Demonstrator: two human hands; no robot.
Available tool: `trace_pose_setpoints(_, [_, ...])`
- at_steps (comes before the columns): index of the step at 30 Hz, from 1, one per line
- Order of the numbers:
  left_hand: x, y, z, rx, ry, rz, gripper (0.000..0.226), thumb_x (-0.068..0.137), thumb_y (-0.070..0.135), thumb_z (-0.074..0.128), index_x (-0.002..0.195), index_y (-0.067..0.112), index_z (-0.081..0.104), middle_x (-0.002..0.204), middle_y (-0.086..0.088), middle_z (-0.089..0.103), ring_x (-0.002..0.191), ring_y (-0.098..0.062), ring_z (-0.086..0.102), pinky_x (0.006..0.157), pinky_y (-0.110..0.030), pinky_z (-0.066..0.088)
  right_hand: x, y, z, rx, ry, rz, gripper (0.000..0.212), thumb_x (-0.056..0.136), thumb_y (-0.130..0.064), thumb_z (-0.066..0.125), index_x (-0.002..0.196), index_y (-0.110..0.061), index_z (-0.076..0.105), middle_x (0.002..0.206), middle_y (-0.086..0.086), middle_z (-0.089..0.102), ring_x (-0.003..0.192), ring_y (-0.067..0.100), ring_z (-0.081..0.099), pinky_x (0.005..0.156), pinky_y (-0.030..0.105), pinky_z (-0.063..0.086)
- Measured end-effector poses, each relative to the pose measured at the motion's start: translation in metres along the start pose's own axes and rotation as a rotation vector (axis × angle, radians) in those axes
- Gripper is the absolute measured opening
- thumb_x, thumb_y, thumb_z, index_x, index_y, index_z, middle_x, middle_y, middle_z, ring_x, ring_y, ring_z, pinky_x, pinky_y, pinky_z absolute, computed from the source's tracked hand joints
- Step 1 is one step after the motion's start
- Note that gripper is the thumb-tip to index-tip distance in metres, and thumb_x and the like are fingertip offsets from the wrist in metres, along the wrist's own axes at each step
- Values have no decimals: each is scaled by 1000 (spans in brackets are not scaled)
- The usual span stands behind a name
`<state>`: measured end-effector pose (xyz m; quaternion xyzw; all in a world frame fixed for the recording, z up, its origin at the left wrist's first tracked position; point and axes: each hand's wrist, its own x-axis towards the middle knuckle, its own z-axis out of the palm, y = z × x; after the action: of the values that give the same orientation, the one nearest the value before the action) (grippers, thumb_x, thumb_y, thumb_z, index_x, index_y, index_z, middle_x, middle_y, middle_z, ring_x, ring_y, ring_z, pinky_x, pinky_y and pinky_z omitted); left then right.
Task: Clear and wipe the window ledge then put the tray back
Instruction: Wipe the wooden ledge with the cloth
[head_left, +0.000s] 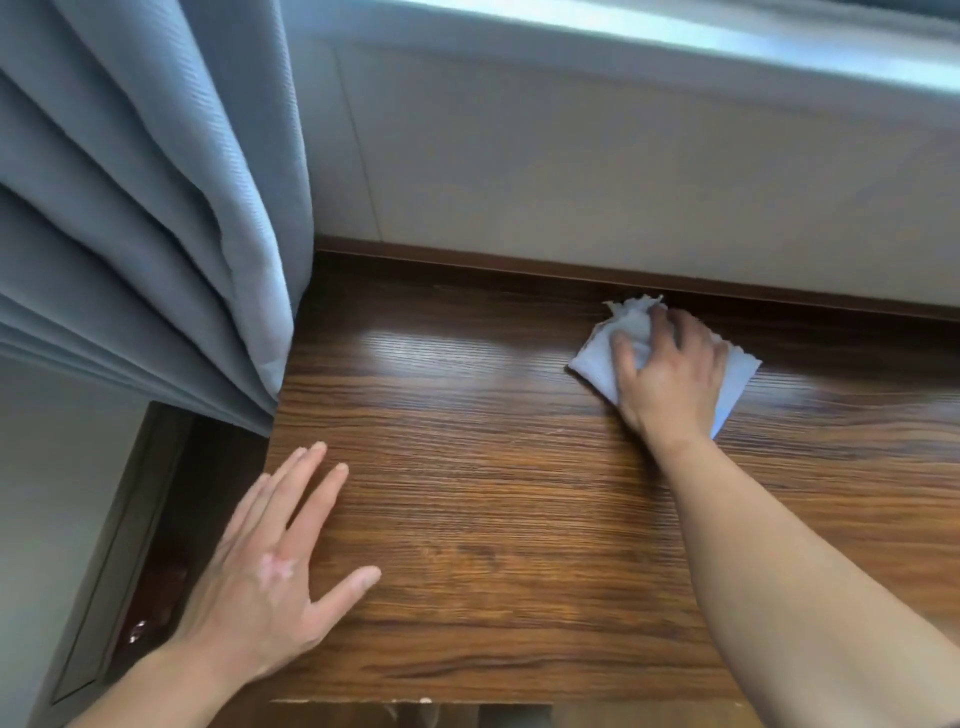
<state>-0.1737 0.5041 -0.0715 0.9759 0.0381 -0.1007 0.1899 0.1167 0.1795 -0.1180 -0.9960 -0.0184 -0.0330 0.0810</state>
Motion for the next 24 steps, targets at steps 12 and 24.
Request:
trace_pose_setpoints(12, [-54,-27,28,10,25,-37,96,81,74,55,157,18,37,170,-2,19,156,-23,19,119,-54,22,-196,-129,-3,-84,-291,-617,70,102,-59,34,161,-22,29,169,14,22,158,35,12,122,63,16])
trace_pose_setpoints(24, [-52,-31,39,-47,86,-45,95,81,77,56,159,28,31,170,3,20,157,-19,17,118,-55,21,-43,-121,5,-142,-233,-396,89,95,-74,18,161,-15,23,169,10,21,155,29,18,125,54,14])
